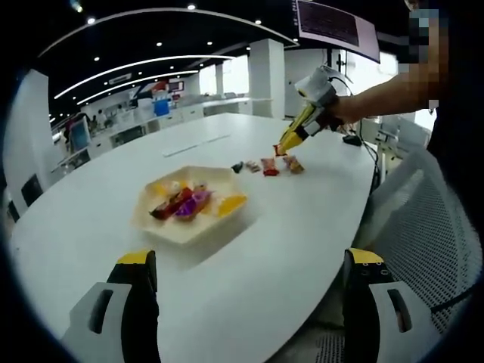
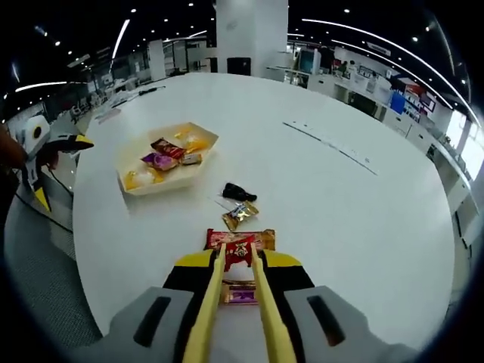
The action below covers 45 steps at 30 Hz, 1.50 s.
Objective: Place the target food into the container with the food tongs after gripping and lifting it, then release it inside without dropping or visibly crushing the food.
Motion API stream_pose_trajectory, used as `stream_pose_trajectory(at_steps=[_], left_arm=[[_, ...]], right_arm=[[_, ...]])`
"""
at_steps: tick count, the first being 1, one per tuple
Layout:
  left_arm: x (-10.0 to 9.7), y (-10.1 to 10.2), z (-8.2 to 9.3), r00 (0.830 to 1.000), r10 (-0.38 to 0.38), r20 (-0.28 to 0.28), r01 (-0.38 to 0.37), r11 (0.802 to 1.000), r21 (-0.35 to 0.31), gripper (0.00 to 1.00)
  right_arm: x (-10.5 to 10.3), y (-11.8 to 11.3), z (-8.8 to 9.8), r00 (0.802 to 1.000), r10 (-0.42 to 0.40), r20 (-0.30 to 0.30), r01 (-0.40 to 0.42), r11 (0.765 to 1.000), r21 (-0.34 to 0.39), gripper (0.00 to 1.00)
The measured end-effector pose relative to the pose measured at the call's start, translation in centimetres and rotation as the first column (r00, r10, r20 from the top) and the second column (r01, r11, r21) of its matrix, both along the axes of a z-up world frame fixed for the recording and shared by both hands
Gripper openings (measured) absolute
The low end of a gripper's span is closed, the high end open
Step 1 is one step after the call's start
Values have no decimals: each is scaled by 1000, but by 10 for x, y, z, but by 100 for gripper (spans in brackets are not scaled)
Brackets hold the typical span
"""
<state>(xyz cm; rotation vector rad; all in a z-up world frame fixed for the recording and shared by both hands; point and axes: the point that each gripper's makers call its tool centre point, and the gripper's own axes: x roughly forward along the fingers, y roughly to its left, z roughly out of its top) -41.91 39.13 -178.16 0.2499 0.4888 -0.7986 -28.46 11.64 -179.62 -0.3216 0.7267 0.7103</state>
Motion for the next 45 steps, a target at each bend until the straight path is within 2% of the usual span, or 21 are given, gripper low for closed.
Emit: stream_pose_trajectory(at_steps=[11, 21, 29, 37, 45], left_arm=[[0, -1, 1, 1000, -2, 1, 2, 1000, -2, 100], [-2, -3, 0, 1000, -13, -7, 13, 1000, -2, 100], [-1, -2, 1, 1000, -8, -1, 8, 1000, -2, 100], [-1, -1, 1, 1000, -6, 2, 6, 1000, -6, 100], [0, -1, 3, 1000, -2, 6, 2, 1000, -11, 100]], right_arm=[[-3, -4, 3, 1000, -14, -7, 14, 1000, 3, 22], [-6, -7, -3, 1000, -16, -22, 16, 1000, 1, 22], [-1, -6, 9, 1000, -18, -14, 18, 1000, 6, 22], [8, -5, 29, 1000, -23, 12, 23, 1000, 11, 22], [10, -9, 35, 999, -36, 21, 35, 999, 10, 22]])
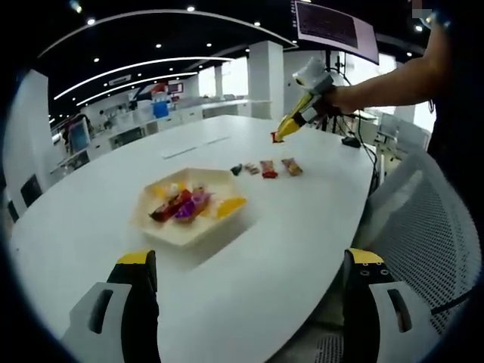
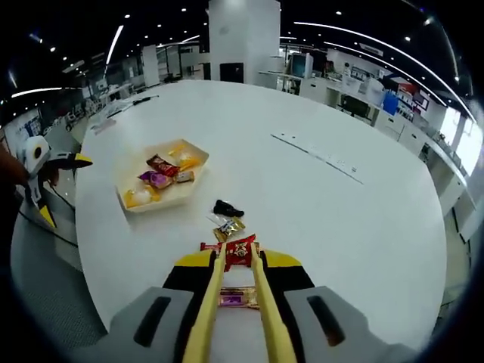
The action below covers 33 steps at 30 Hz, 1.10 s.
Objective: Place the target food into the container with the food tongs after gripping and lifting it, then release it inside without dropping or visibly crushing the food.
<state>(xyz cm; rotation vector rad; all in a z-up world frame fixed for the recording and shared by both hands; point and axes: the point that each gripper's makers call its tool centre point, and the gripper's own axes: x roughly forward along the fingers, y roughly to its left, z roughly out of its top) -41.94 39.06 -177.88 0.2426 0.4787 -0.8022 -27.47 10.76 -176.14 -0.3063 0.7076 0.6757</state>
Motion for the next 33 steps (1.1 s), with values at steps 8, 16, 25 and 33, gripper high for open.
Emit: stream_pose_trajectory(at_steps=[8, 16, 25, 33], left_arm=[[0, 0, 0, 1000, -1, 0, 1, 1000, 2, 100], [2, 1, 2, 1000, 9, 8, -9, 1000, -4, 100], [2, 1, 2, 1000, 10, 15, -10, 1000, 3, 100], [3, 2, 3, 1000, 15, 16, -15, 1000, -2, 100]], right_arm=[[7, 7, 13, 1000, 9, 7, -9, 1000, 2, 22], [18, 31, 36, 998, 44, 35, -45, 999, 22, 22], [36, 63, 48, 994, 100, 52, -101, 995, 12, 22], [41, 82, 61, 987, 150, 63, -150, 989, -5, 22]])
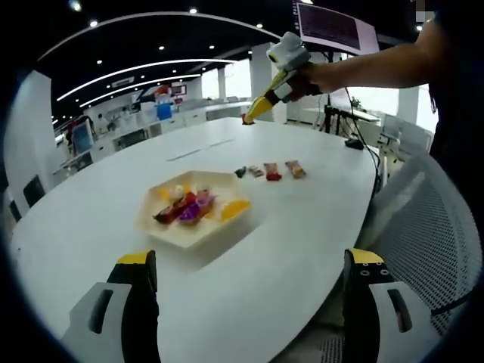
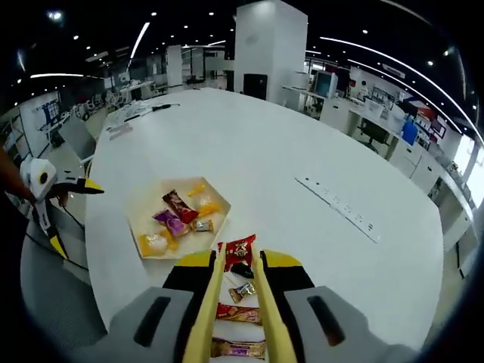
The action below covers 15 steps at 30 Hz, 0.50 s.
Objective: Place the target food into the container with the food tongs after gripping and lifting it, then release it inside without dropping or visibly crushing the food.
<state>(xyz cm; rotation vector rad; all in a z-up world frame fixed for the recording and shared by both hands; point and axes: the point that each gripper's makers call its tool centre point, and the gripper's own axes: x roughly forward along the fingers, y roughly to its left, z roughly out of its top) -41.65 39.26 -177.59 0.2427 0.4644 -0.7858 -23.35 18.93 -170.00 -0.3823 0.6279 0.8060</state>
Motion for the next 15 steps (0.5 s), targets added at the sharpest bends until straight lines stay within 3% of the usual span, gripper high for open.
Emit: stream_pose_trajectory(at_steps=[7, 15], left_arm=[[1, 0, 1, 1000, -3, 12, 3, 1000, 3, 100], [0, -1, 2, 1000, -5, 15, 5, 1000, 0, 100]], right_arm=[[1, 30, 15, 998, 53, 18, -53, 999, -8, 22], [0, 65, 18, 995, 101, 12, -101, 995, -3, 22]])
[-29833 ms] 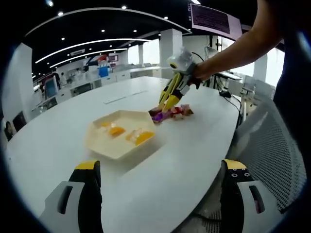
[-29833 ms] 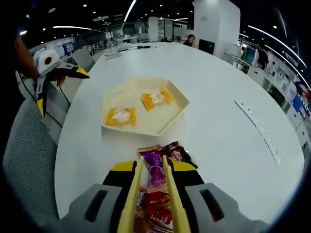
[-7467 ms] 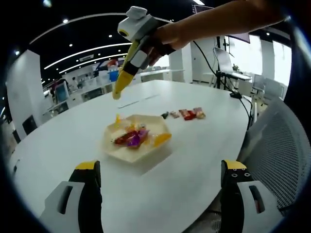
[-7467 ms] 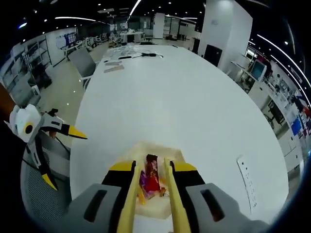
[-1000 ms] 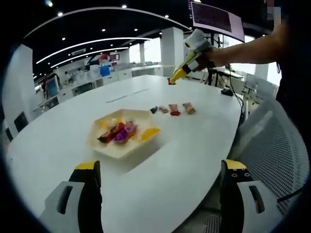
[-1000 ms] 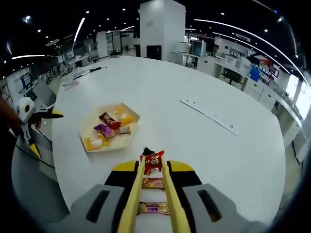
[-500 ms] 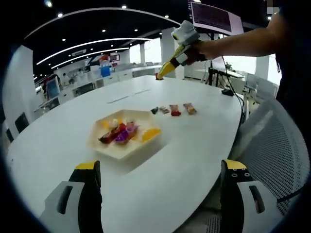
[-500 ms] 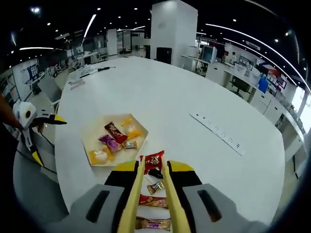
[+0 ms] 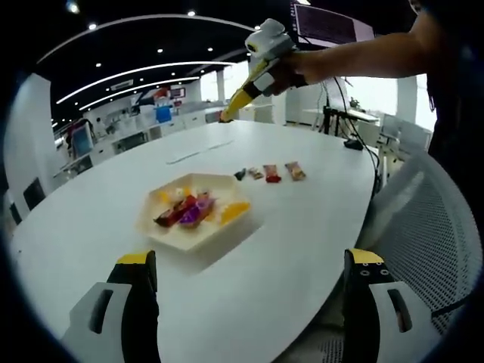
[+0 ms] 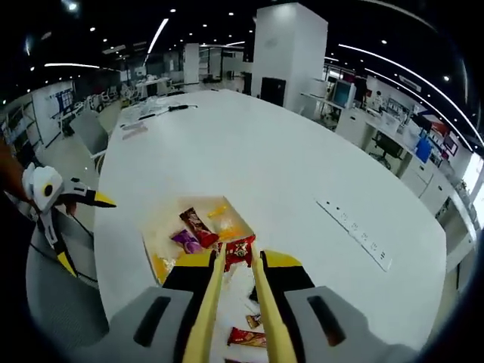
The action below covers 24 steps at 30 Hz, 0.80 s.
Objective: Place the target food into the container with the food tongs after gripping and lifting it, then release it inside without dropping or visibly crushing the food.
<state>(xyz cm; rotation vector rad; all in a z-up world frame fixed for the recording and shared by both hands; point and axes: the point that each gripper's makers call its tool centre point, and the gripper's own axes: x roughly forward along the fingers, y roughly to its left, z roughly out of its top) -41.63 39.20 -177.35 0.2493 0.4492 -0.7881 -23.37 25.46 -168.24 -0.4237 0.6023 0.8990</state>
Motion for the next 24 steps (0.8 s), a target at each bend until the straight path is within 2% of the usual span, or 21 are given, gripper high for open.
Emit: stream_pose_trajectory(at_steps=[12, 16, 24], left_arm=[[1, 2, -2, 1000, 13, -4, -13, 1000, 8, 100], [1, 3, 0, 1000, 14, 2, -14, 1000, 5, 100], [3, 5, -1, 1000, 29, -1, -29, 1000, 6, 100]], right_arm=[[-16, 78, -4, 991, 130, -15, -130, 991, -6, 22], [-17, 93, -8, 989, 146, -31, -145, 989, 17, 22], [-22, 109, -28, 984, 166, -59, -166, 986, 4, 22]])
